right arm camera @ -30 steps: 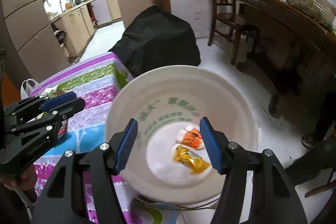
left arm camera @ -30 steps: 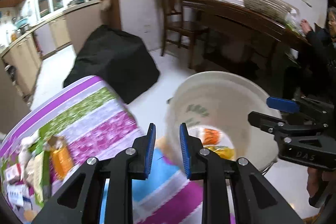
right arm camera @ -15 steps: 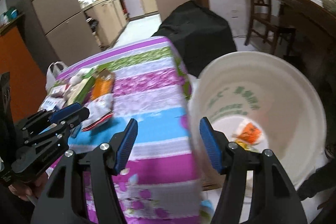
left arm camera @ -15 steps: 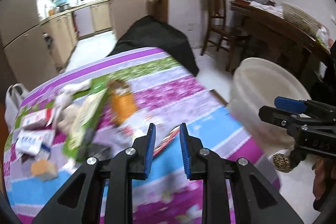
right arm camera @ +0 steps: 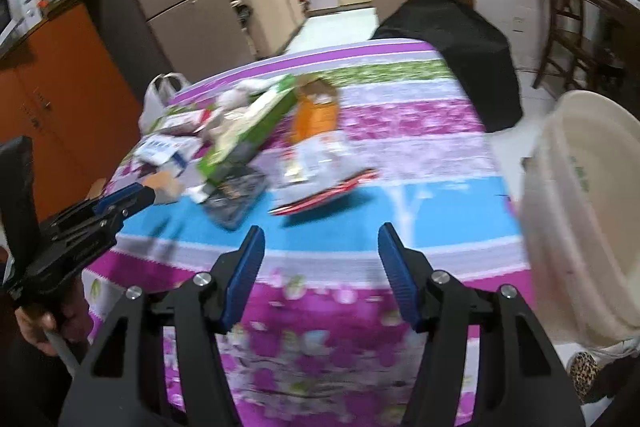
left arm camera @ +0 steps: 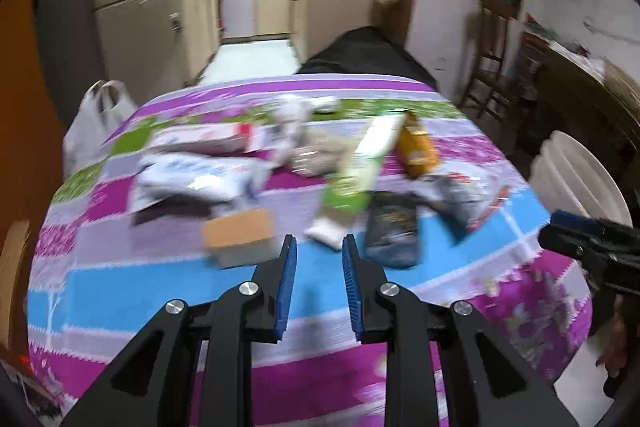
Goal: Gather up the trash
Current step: 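Move both grippers back from the bucket to the table, then grasp the tan sponge with the left gripper while the right gripper grasps the black packet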
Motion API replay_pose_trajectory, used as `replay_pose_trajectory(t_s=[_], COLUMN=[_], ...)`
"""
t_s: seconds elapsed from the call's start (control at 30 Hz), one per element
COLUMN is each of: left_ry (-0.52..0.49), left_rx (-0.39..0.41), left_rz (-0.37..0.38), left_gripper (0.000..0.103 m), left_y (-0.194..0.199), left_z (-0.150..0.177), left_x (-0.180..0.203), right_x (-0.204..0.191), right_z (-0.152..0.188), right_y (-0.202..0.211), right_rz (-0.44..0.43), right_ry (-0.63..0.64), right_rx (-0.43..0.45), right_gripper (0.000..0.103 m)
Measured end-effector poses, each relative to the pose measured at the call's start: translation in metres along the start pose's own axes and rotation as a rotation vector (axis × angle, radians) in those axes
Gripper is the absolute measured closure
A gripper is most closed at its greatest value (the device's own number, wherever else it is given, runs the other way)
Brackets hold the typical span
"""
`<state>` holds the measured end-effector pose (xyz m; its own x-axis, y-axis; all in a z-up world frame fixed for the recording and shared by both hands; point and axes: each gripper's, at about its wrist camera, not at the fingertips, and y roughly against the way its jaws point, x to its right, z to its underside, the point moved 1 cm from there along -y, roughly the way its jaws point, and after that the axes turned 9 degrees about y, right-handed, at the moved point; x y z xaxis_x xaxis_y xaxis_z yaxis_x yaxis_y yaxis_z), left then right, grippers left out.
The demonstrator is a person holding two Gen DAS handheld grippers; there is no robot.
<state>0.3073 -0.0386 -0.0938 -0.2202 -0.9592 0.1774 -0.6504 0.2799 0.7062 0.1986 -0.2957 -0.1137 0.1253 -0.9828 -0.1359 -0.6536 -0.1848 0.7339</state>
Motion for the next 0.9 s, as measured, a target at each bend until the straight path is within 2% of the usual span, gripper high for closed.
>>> replay_pose_trajectory(t_s=[0.07,0.13,0.2,0.27,0.33,0.43,0.6,0.73,0.9], left_ry=[0.033,0.043,0.061,0.062,0.048,0.040,0.030,0.015,-0.022], left_rx=[-0.003,0.001,-0.002,-0.002,-0.003,-0.009,-0.025,-0.017,-0.010], left_rz=[-0.013,-0.045,-0.042,-0.045,-0.047,-0.038,-0.005,0.028,0.058], left_gripper=[0.076,0.070,0.066,0.061,0.051,0.049,0.049,0.049,0.049], left_y=[0.004,0.004,0.006,0.004,0.003,-0.003,-0.017,-0.018,-0.016], left_z=[0.000,0.000,0.000,-0.001,0.000,-0.001,-0.005,-0.006,-0.008], left_x=[-0.024,-0.045,-0.060,-0.065,-0.069,-0.070,-0.071,-0.077,-0.079], right_x=[-0.016,-0.031,-0.047,-0.056,-0.066,-0.075,-0.082,-0.086,-0.077], right_z=[-0.003,-0.006,-0.010,-0.015,-0.019,-0.025,-0.030,-0.029,-0.028], right_y=[-0.010,-0.020,-0.033,-0.045,-0.058,-0.074,-0.104,-0.114,-0.109], right_rz=[-0.032,-0.040,-0.048,-0.045,-0.018,0.027,0.105,0.146,0.106], right_ry=[0.016,0.032,0.036,0.038,0.043,0.051,0.062,0.103,0.079], right_rx=[-0.011,-0.023,-0.029,-0.046,-0.064,-0.083,-0.141,-0.146,-0.131], right_gripper=[0.048,0.048,0.048,0.047,0.041,0.036,0.037,0.056,0.063])
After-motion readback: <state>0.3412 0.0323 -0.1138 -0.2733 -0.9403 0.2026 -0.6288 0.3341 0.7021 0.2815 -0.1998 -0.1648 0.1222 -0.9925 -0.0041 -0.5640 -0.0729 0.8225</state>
